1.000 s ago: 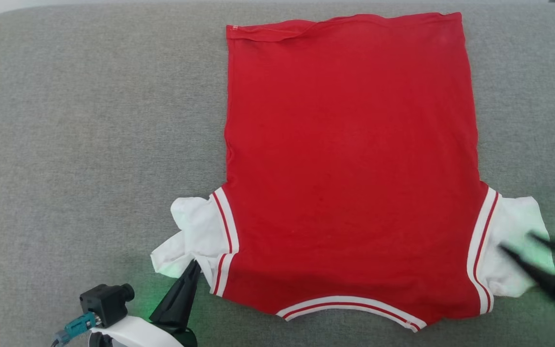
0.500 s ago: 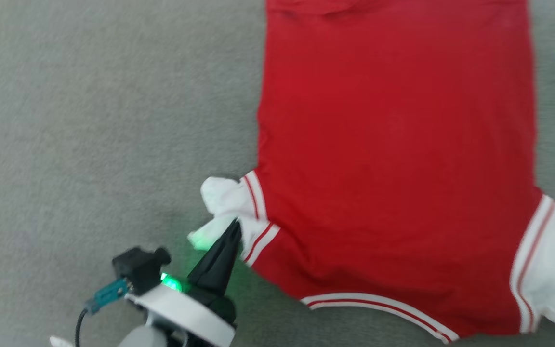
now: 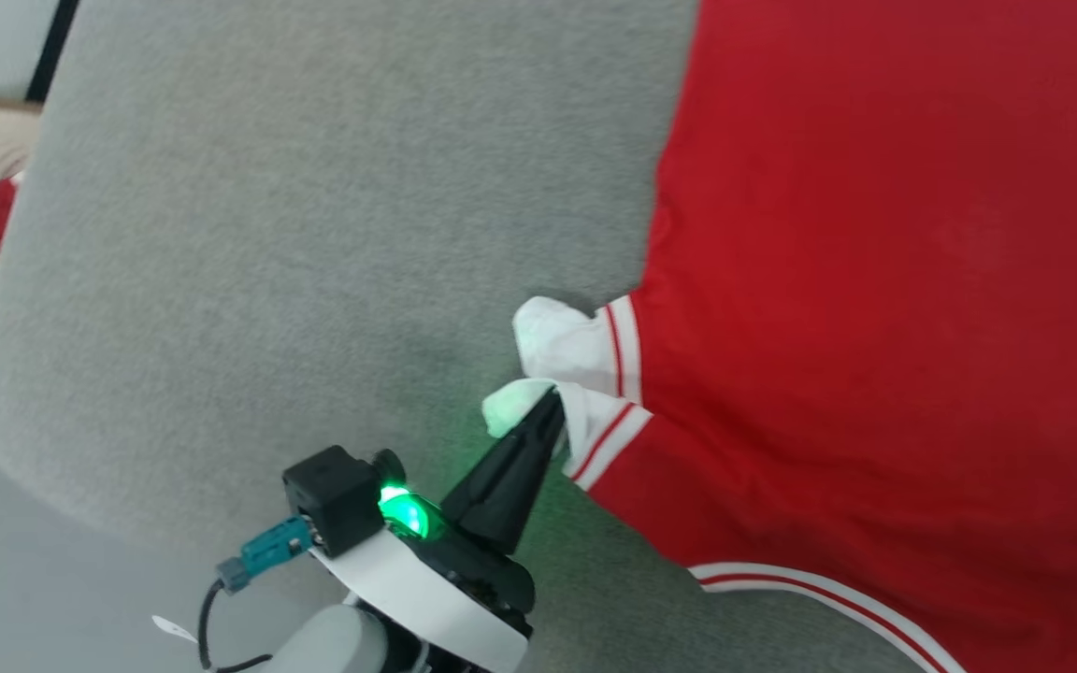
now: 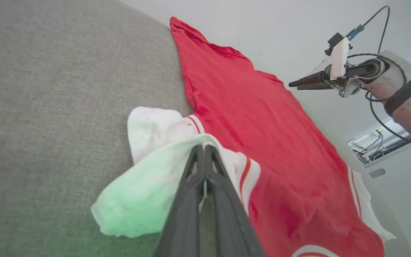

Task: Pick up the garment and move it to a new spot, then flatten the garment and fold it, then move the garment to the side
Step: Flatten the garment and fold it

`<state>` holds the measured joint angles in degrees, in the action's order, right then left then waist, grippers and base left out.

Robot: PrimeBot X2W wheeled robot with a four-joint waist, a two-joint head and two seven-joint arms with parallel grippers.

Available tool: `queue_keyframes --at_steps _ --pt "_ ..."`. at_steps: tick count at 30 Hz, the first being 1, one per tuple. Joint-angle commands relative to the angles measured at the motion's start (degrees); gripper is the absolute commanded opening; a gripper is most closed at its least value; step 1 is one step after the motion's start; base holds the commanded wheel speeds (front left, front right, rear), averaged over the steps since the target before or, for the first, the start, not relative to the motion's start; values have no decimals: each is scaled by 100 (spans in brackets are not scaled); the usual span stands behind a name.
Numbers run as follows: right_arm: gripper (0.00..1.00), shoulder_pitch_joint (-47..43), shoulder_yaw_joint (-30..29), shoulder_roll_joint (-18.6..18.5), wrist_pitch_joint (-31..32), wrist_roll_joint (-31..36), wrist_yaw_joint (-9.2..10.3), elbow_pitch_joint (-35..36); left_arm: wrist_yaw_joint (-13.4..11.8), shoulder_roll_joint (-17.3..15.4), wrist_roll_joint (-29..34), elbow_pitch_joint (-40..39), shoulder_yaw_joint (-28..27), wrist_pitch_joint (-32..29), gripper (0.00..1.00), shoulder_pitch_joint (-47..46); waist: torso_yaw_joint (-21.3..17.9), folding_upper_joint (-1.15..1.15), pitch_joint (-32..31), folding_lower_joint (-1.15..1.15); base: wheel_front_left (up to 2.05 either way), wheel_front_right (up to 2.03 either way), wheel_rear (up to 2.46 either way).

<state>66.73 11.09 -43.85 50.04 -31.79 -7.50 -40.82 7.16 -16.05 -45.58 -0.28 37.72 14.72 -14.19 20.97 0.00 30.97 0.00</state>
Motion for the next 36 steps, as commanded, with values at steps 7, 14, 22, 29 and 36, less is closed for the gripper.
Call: queue_keyframes --at_steps 7,14,22,29,36 --pt "100 223 285 158 404 169 2 -513 32 21 128 -212 145 36 0 -120 234 0 380 0 0 0 0" --pt "0 256 608 259 533 -55 2 -589 35 6 202 -189 93 47 0 -211 76 0 378 0 0 0 0" --pt "0 -32 918 84 28 -625 2 -152 36 -59 148 47 -121 55 0 -76 -355 0 -222 0 0 0 0" --pt "0 -1260 1335 -585 -264 -1697 2 1098 34 -217 -22 233 -283 47 0 164 -817 0 -749 0 0 0 0" --pt "0 -3435 1351 -1388 -825 -2485 2 2692 -3 -458 -265 476 -429 -14 0 431 -1225 0 -1108 0 0 0 0"
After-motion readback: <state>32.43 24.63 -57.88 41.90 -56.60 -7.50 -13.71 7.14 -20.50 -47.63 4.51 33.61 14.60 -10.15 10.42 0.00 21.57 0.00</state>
